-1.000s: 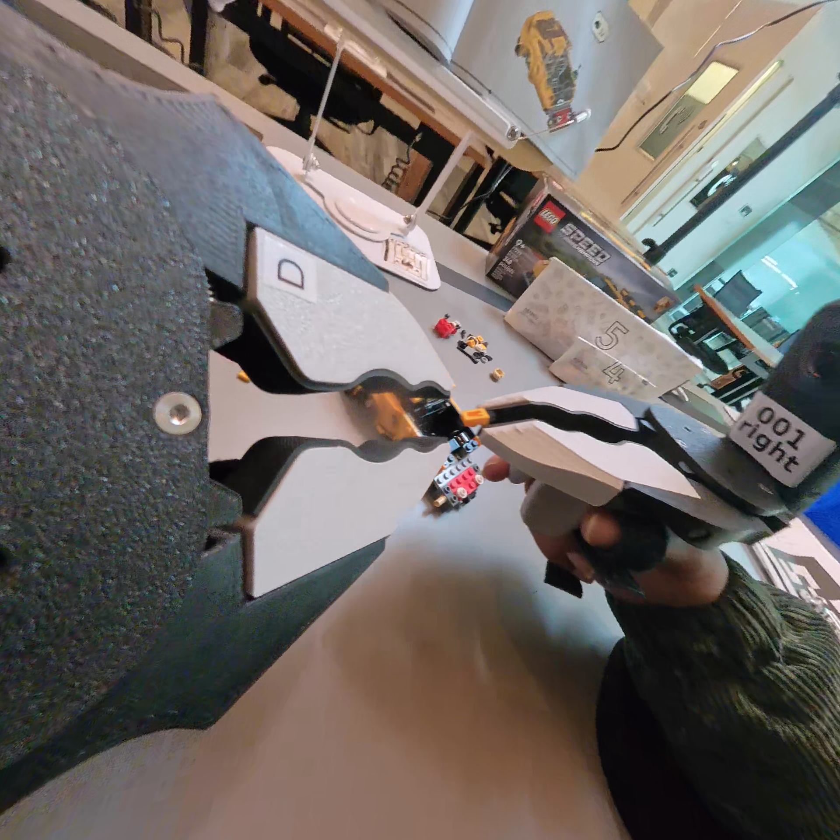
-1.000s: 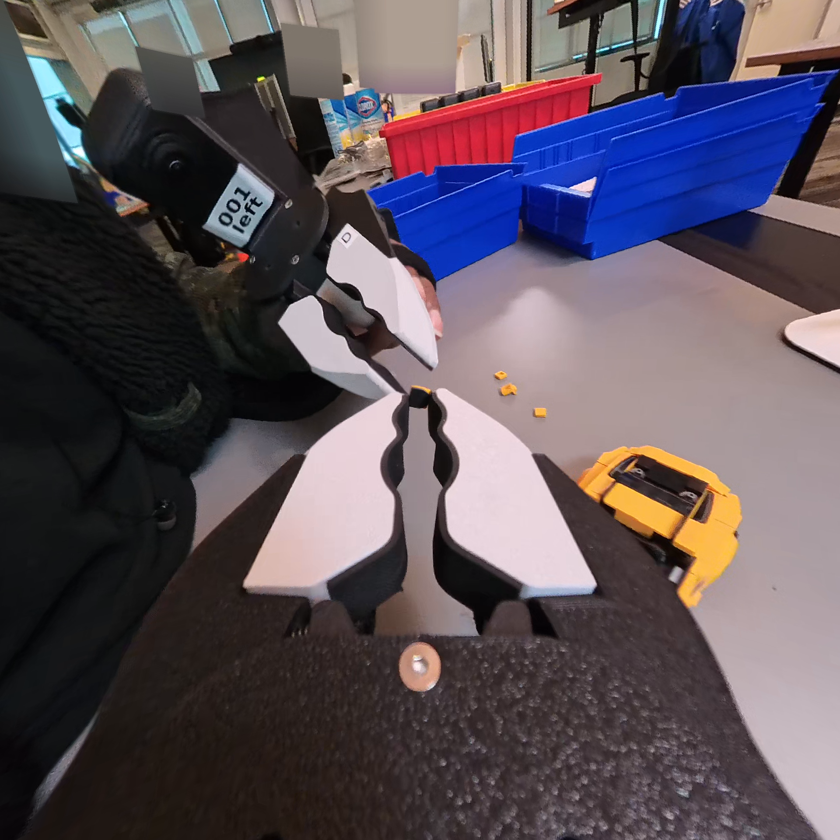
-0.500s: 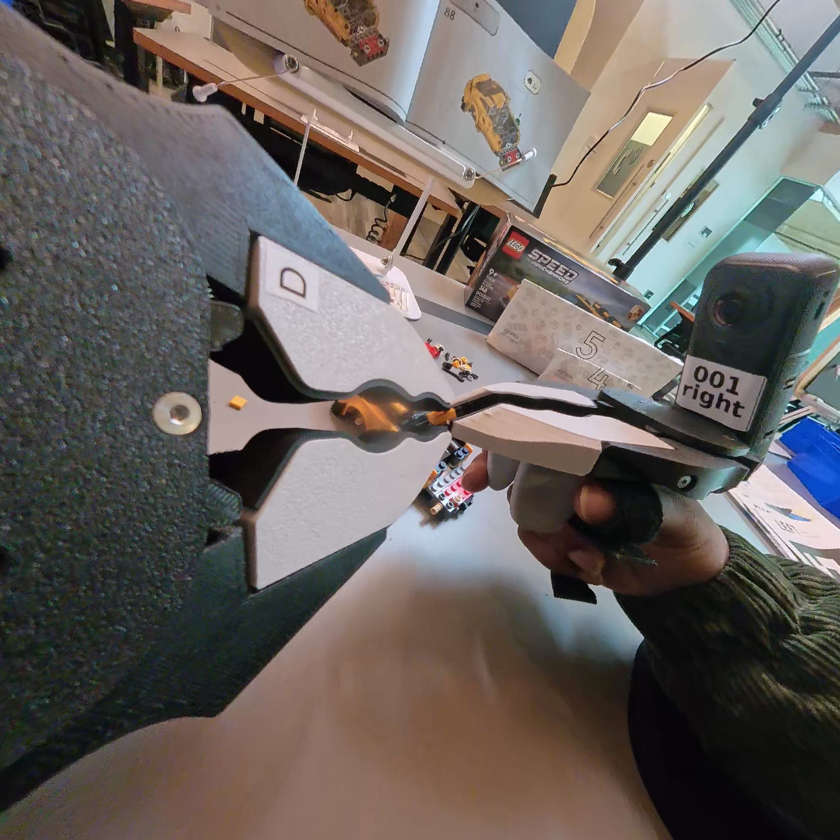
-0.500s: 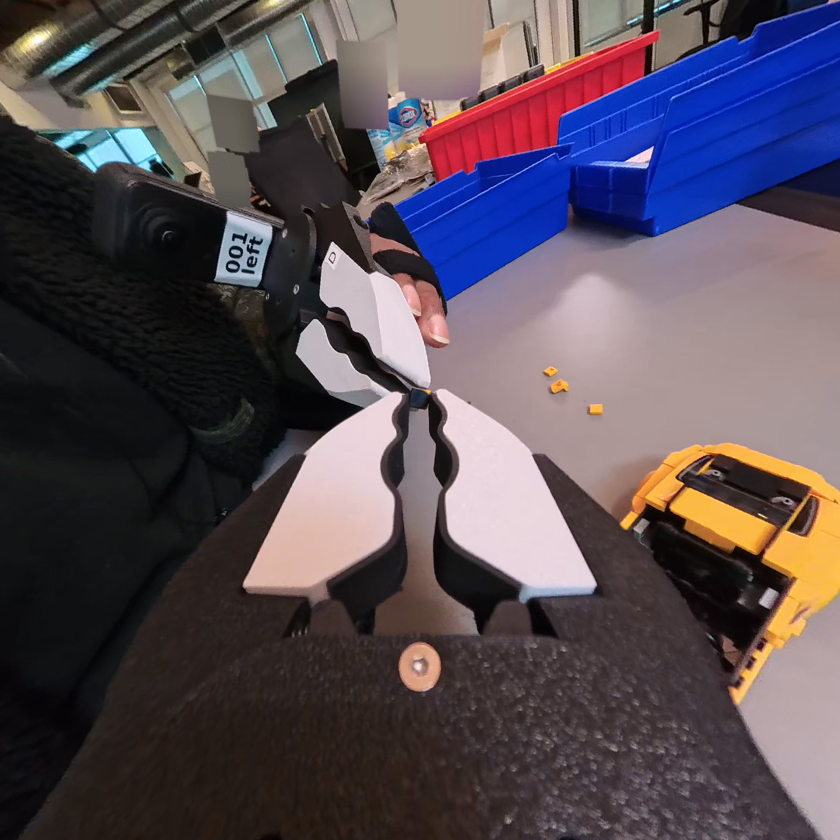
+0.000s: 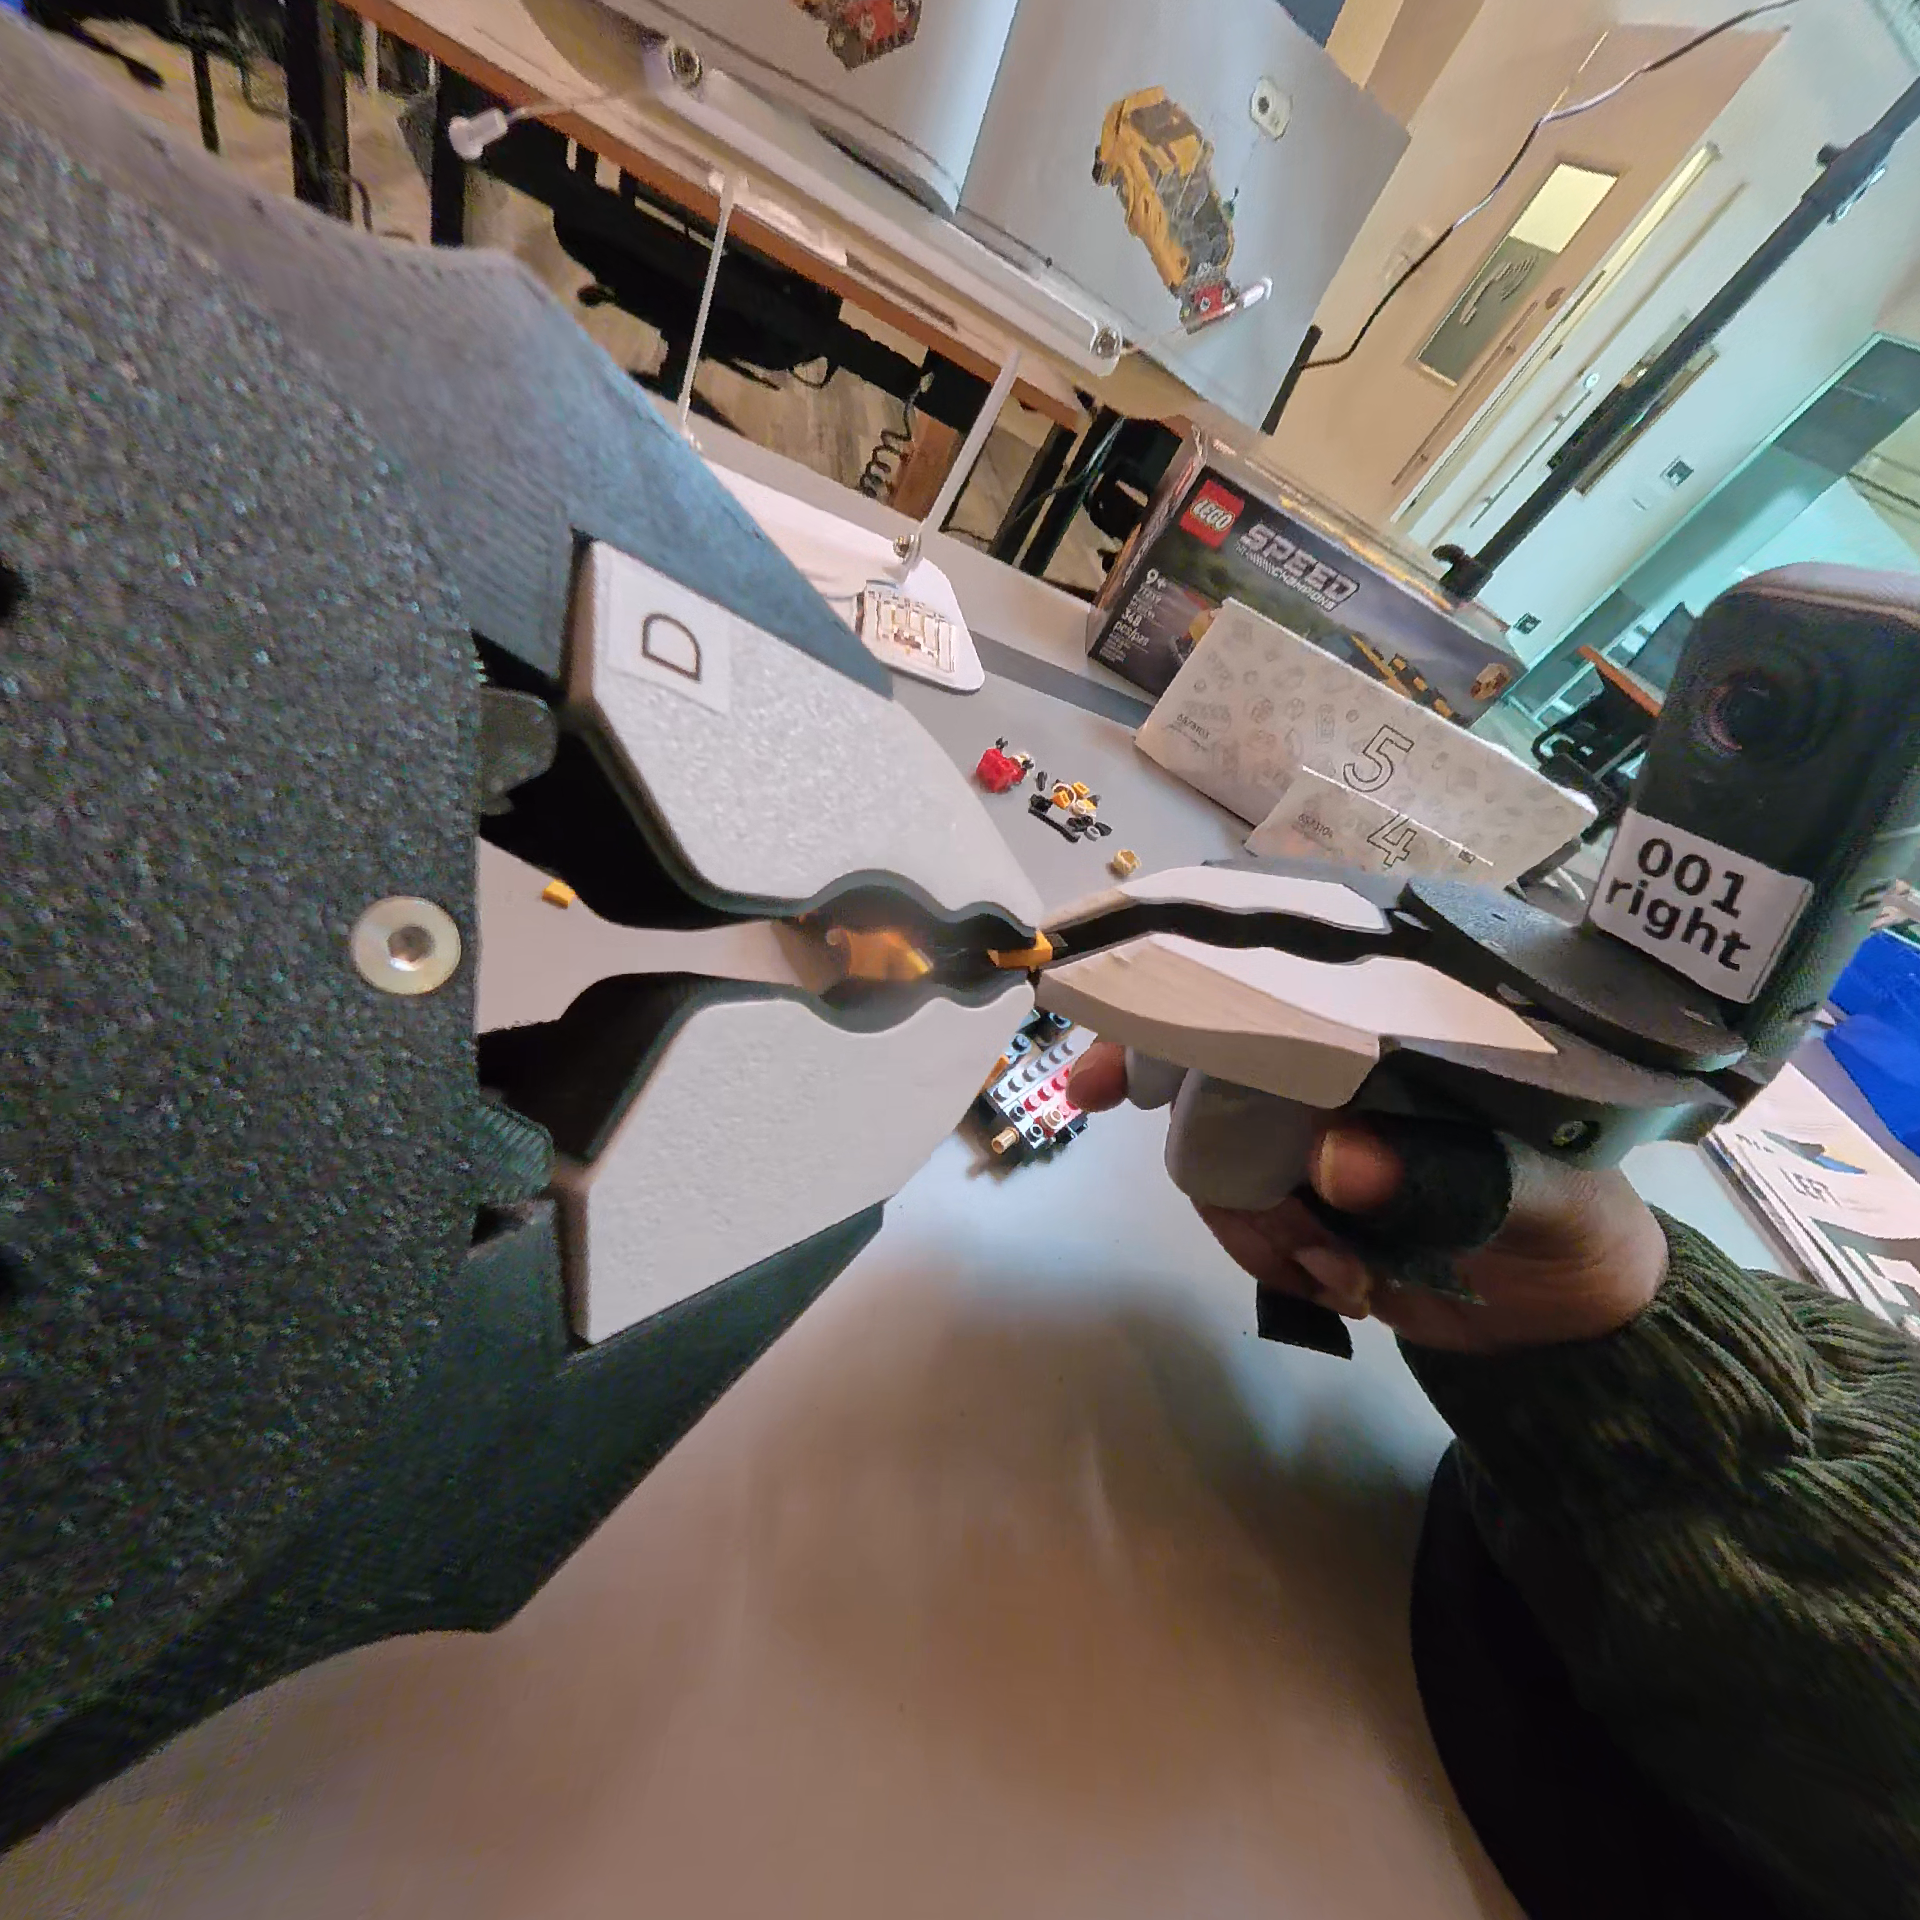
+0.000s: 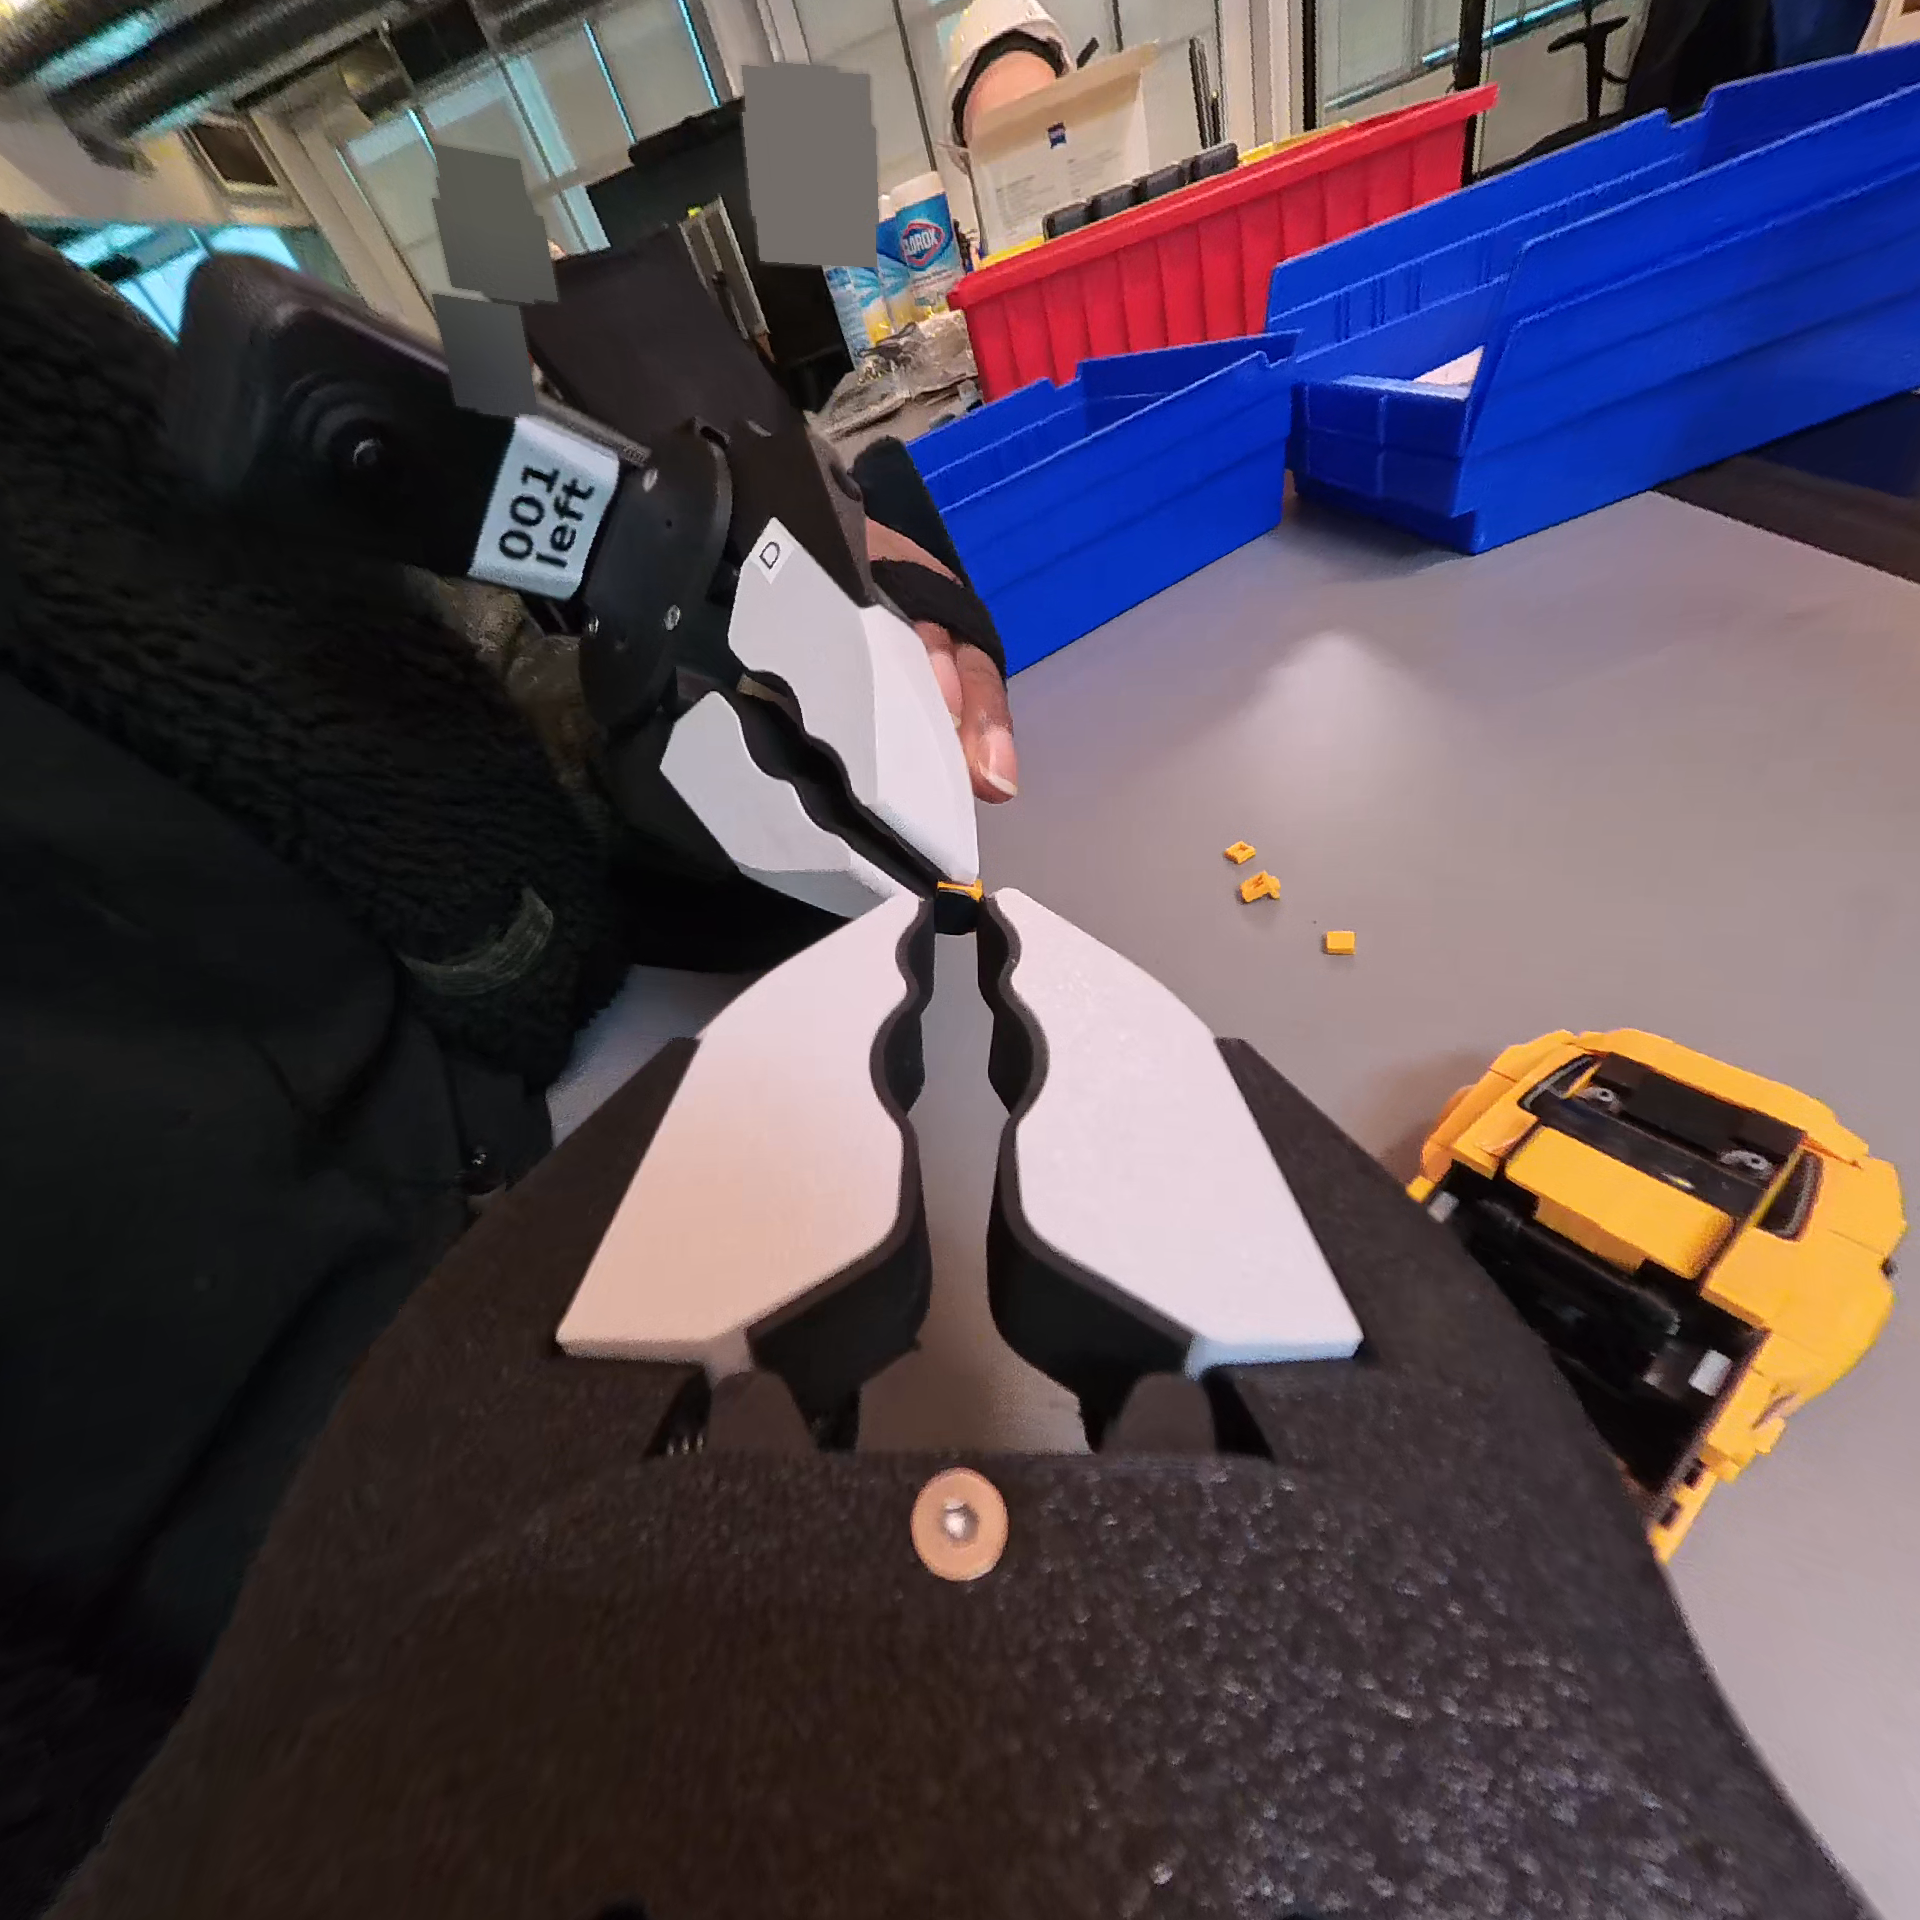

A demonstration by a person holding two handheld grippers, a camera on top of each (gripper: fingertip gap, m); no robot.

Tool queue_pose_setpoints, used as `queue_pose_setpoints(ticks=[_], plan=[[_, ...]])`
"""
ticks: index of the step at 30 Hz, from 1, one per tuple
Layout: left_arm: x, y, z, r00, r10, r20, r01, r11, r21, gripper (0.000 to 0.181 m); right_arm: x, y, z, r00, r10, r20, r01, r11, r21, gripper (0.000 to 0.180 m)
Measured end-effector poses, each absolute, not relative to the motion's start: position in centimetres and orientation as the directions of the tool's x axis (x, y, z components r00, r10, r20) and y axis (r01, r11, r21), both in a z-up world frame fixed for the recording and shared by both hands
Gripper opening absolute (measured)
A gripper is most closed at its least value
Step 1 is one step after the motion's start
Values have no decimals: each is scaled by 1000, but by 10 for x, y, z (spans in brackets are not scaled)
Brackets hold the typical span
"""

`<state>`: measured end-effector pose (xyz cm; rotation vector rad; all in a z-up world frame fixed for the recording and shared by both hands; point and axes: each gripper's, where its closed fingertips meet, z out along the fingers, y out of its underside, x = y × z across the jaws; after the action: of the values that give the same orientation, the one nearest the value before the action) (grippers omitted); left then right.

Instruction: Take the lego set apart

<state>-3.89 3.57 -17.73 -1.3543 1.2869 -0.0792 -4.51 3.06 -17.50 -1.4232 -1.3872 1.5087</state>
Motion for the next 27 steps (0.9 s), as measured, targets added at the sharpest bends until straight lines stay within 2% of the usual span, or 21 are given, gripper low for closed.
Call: queue_pose_setpoints(ticks=[1,9,14,21,22,23,24,25,27], plan=[[-39,36,-177,388,-696,-605,-599,308,-739,4,-45,30,-174,-213,938,-275,204,-233,-951,7],[-40,32,-172,396,-771,-499,-543,241,-804,4,-45,27,-168,-233,946,-226,190,-184,-964,7],[-41,30,-167,394,-771,-499,-535,249,-807,4,-46,25,-163,-246,943,-225,175,-185,-967,7],[-46,32,-165,388,-724,-571,-602,270,-751,3,-45,25,-157,-268,925,-268,148,-235,-961,7],[-65,43,-173,405,-684,-607,-675,225,-703,3,-38,32,-143,-278,910,-308,74,-299,-951,7],[-80,49,-173,442,-678,-587,-658,199,-726,3,-26,45,-129,-282,890,-359,13,-371,-929,6],[-79,45,-166,473,-740,-479,-561,166,-811,3,-21,56,-129,-237,906,-350,-2,-361,-932,6],[-73,42,-157,476,-763,-437,-511,164,-844,4,-26,54,-140,-193,933,-305,46,-302,-952,7],[-58,42,-157,443,-772,-456,-540,176,-823,3,-41,35,-149,-241,911,-334,74,-326,-942,7]])
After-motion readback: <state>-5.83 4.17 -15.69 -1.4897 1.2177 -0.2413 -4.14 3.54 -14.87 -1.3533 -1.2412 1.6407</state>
